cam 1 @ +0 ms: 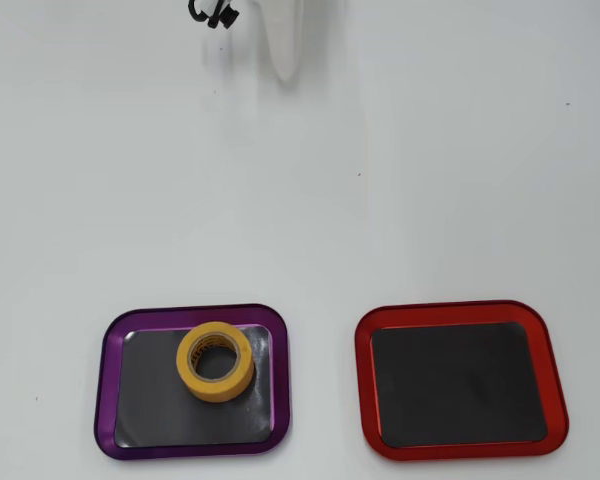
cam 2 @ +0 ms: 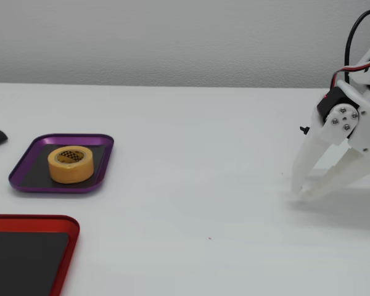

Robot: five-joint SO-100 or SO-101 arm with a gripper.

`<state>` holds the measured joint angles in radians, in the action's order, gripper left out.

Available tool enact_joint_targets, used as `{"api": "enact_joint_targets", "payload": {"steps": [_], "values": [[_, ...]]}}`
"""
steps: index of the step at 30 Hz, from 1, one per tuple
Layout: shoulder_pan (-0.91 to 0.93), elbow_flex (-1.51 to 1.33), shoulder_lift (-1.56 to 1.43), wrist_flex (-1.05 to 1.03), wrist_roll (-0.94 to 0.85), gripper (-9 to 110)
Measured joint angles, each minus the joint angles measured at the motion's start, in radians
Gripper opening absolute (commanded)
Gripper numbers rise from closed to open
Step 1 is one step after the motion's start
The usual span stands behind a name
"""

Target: Grasp a tape and put it in the right purple dish.

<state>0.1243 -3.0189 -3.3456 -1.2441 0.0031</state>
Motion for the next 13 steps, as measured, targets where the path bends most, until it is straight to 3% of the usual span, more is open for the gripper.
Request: {"api": "enact_joint_targets", "payload": {"steps": [13], "values": [[0.0, 0.0, 0.0, -0.021, -0.009, -1]]}}
